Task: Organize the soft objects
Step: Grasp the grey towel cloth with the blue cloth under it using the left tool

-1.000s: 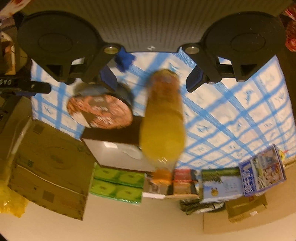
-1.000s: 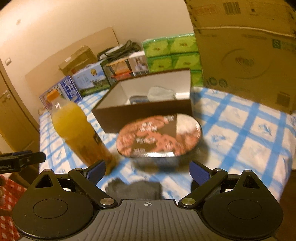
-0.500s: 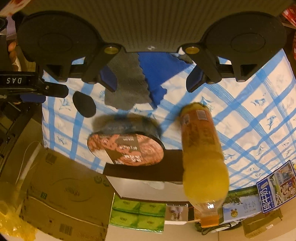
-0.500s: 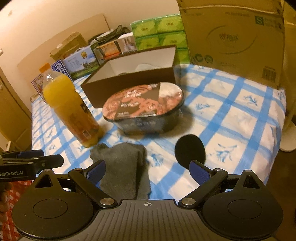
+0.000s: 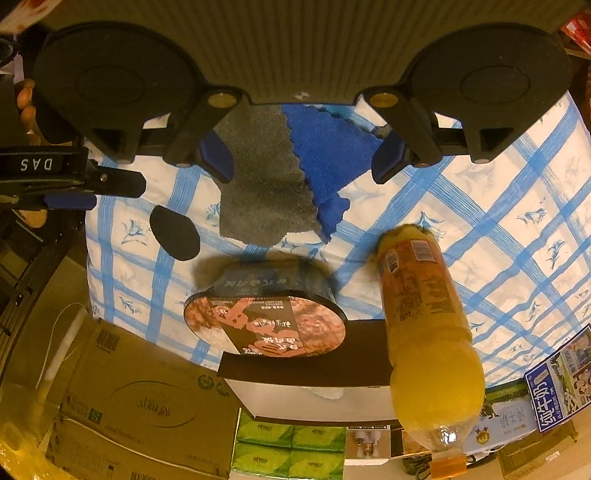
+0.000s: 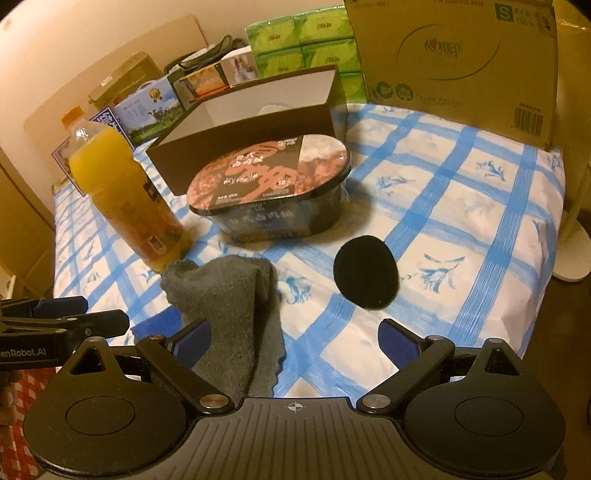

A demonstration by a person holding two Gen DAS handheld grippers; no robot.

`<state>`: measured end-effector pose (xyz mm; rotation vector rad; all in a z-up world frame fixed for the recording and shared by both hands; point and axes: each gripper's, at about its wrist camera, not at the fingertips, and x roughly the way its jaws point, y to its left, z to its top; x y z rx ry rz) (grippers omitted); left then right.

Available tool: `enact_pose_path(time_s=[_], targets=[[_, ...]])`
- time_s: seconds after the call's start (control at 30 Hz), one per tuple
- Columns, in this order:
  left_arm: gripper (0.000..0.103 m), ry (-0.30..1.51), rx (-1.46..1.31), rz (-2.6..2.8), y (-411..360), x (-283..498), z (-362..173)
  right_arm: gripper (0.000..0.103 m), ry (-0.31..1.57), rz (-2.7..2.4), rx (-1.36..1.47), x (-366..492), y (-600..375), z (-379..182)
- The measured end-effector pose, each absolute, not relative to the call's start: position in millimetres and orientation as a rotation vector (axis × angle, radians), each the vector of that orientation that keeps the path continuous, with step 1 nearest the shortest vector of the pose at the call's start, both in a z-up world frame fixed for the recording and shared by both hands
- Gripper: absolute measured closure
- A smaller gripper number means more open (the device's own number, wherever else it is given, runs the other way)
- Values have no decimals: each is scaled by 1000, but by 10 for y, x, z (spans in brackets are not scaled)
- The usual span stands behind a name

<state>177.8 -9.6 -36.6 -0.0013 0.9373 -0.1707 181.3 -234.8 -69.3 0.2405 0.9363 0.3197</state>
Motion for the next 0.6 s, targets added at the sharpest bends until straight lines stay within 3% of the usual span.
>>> enact_pose_path(time_s=[0.6], targets=[[23,966,65,-227,-202,1872,-711,7,983,300,244,1939,-2390,-925]])
